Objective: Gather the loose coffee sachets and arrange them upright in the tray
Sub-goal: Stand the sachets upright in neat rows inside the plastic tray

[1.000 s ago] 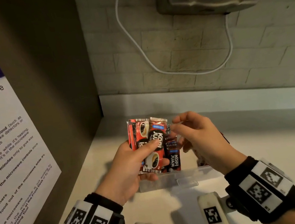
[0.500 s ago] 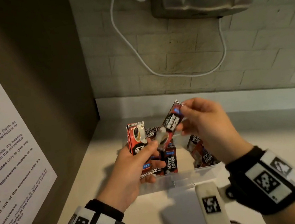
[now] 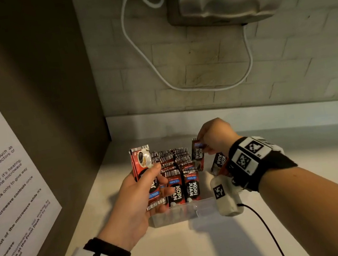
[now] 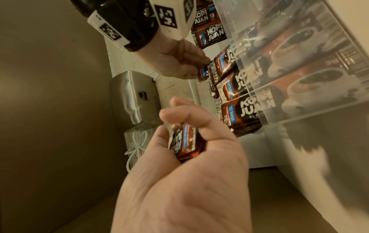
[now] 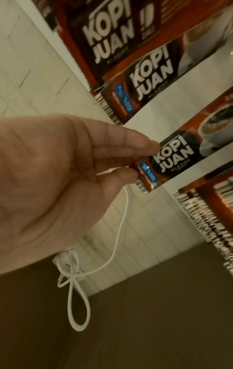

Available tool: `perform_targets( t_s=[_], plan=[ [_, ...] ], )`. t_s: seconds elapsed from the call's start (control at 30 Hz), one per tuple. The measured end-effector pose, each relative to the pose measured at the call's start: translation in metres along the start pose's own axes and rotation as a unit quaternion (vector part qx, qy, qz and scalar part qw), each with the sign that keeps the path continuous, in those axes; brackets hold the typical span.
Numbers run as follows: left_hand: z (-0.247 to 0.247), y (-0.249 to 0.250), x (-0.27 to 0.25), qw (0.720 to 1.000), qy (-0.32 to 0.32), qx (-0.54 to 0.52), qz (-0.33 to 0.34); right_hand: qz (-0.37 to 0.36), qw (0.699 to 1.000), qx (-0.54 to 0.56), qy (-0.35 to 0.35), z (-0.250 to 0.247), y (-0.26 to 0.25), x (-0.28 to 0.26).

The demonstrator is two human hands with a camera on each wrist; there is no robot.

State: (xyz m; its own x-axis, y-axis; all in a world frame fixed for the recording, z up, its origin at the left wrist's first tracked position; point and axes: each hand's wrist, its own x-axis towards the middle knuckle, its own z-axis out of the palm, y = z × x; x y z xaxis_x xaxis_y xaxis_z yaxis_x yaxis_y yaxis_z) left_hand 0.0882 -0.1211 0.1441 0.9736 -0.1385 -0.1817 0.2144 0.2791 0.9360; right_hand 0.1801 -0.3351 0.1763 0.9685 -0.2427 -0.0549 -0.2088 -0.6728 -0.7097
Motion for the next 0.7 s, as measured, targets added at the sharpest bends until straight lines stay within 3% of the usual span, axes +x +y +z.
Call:
perform_targets(
  t_s=[0.27, 0.7],
  plan=[
    [0.000, 0.001, -0.002, 1.000, 0.009, -0.003, 0.000, 0.008, 0.999, -0.018, -0.035, 0.013, 0.001, 0.007],
    [0.000, 0.003, -0.005, 1.000, 0.001, -0.004, -0.013, 0.009, 1.000, -0.010, -0.024, 0.019, 0.005, 0.006]
  ],
)
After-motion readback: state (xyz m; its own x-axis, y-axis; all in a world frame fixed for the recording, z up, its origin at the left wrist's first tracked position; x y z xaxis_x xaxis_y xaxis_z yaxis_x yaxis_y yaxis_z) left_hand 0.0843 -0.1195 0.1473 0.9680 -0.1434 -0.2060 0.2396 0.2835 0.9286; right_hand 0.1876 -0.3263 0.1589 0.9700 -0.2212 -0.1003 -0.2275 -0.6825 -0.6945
